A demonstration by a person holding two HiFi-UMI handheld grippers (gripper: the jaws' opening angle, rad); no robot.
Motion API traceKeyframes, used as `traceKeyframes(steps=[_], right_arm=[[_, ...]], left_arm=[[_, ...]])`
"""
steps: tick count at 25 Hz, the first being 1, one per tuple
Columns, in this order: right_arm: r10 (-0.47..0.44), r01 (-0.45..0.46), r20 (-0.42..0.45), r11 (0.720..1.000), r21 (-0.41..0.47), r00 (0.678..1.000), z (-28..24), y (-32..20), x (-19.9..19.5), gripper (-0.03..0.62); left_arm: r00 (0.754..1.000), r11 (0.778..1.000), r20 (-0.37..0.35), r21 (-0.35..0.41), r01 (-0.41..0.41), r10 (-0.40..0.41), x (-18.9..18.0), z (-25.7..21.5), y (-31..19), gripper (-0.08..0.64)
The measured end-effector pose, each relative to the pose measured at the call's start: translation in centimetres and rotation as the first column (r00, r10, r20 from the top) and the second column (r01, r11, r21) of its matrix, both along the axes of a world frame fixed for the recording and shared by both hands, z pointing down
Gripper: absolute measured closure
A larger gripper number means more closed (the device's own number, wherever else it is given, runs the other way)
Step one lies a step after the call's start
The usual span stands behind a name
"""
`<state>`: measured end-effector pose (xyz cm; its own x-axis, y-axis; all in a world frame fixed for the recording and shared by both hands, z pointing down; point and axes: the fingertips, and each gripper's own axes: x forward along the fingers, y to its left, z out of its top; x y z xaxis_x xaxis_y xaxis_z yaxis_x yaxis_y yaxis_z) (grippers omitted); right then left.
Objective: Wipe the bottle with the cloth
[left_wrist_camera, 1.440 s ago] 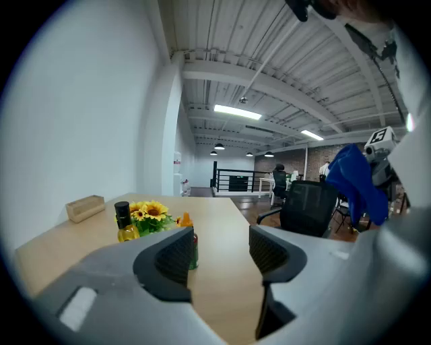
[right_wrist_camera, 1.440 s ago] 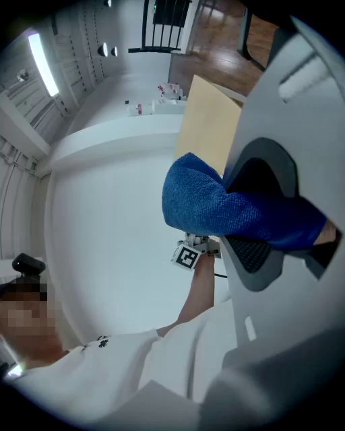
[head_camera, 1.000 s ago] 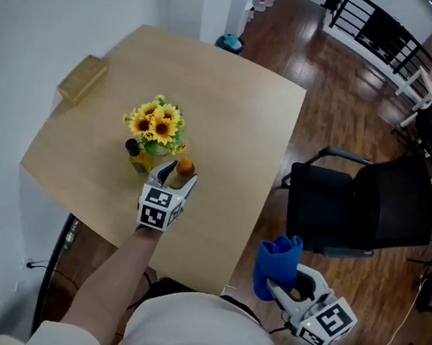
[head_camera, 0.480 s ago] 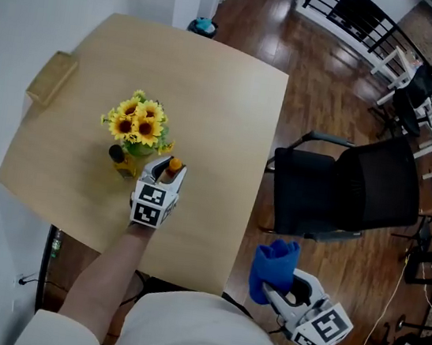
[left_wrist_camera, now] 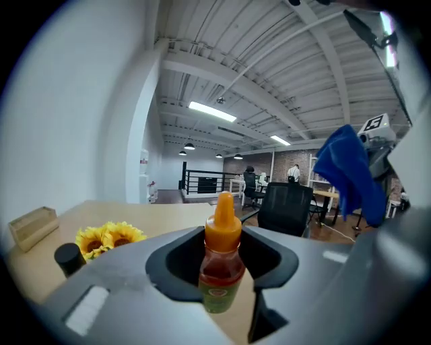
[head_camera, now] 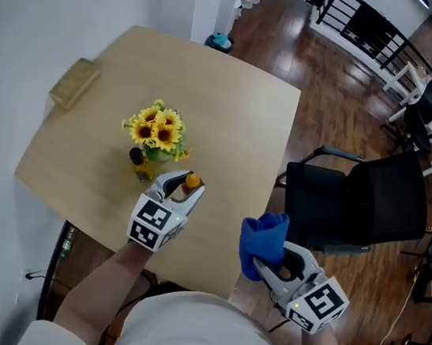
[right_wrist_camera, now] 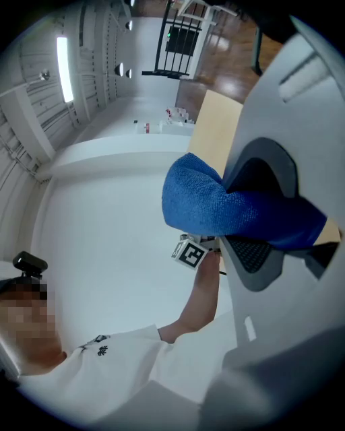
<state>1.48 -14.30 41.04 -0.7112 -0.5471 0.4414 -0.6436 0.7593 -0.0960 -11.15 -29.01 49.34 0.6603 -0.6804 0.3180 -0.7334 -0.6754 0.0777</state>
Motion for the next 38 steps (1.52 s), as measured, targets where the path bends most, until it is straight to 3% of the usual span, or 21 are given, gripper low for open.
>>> traceKeyframes(steps=[9,14,18,25,29,33,38], right_arm=[[-0.182,0.176,0.059,0.979,0.104,0.981,-1.9,-5.0,-5.5,0.433],[-0.246,0.236,0.105,0.967,0.096,0.964,-1.3,-4.9,-6.4,0.433],[-0.248,0.244,0.114,0.968,0.055,0.962,1.1,-4.5,-5.6,0.434],[-0.245,0.252,0.081,0.963,-0.098,0.966,8.4,-2.3,-3.1,0.434],[-0.256,0.263,0.067,0.956,-0.13,0.964,9.7,-0.5,-1.8,0.434],[-0.306,0.311,0.086,0.949,-0.052,0.948,5.9,2.2,-1.5,0.434],[-0.426,0.419,0.052,0.902,0.107,0.903,0.6,4.9,-2.9,0.434]], left_arm=[[0.993,0.993,-0.02,0.032,-0.115,0.116,1.7,-7.1,6.9,0.399],[0.994,0.993,-0.022,0.046,-0.11,0.111,2.5,-9.4,9.2,0.399],[0.996,0.995,-0.032,0.05,-0.084,0.086,2.7,-10.5,10.1,0.399],[0.998,0.998,-0.051,0.05,-0.046,0.049,3.7,-12.0,11.2,0.399],[0.998,0.999,-0.054,0.047,-0.018,0.02,3.9,-12.1,11.6,0.399],[0.999,0.999,-0.049,0.031,0.006,-0.005,4.0,-11.9,11.8,0.399],[0.998,1.0,-0.053,0.024,0.018,-0.017,4.6,-11.6,12.0,0.399]])
